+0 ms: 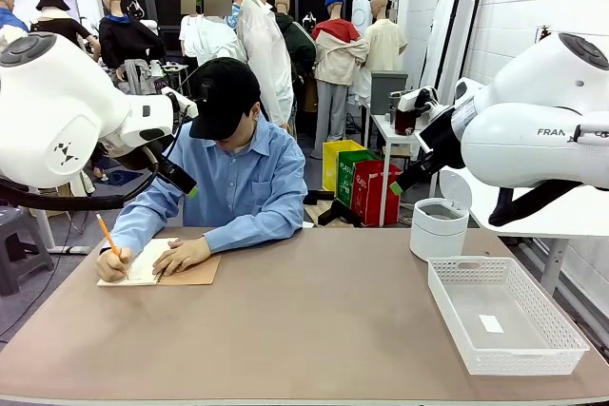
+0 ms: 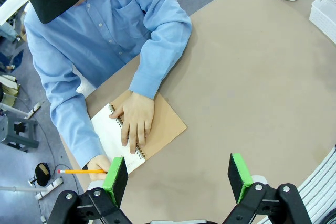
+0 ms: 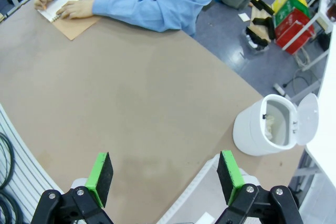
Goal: Sort the paper based on its condition.
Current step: If a person hands you a paper, place it in the Organizing basket , and if it's crumpled, put it in the Trash can.
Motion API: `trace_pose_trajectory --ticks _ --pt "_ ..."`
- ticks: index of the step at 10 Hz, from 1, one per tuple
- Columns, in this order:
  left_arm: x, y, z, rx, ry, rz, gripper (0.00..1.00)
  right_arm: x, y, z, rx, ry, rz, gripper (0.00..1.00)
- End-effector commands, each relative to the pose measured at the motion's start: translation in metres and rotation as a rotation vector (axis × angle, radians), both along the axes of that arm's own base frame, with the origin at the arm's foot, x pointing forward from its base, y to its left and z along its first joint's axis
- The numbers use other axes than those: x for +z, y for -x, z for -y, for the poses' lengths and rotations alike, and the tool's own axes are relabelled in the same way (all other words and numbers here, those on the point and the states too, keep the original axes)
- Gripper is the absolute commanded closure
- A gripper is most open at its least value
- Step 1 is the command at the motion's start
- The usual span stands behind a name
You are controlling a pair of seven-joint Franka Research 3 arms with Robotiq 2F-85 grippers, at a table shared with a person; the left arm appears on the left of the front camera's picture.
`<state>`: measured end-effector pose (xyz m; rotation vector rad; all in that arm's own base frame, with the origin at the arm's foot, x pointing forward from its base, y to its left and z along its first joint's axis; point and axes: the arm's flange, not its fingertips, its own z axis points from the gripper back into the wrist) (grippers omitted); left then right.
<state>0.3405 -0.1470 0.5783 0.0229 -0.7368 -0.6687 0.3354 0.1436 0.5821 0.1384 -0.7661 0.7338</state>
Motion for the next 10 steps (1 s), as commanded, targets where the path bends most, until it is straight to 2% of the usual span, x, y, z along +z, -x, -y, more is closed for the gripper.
trace_pose_trajectory --ticks 1,10 --pt "0.0000 -0.0003 0.0003 -0.003 -0.002 0.001 0.00 0.0010 -0.0001 -0.0001 0.001 0.000 -0.001 0.00" --pt "0.0000 -0.0003 0.0003 -0.003 -0.002 0.001 0.00 0.0010 -0.0001 -0.0001 0.001 0.000 -0.001 0.00"
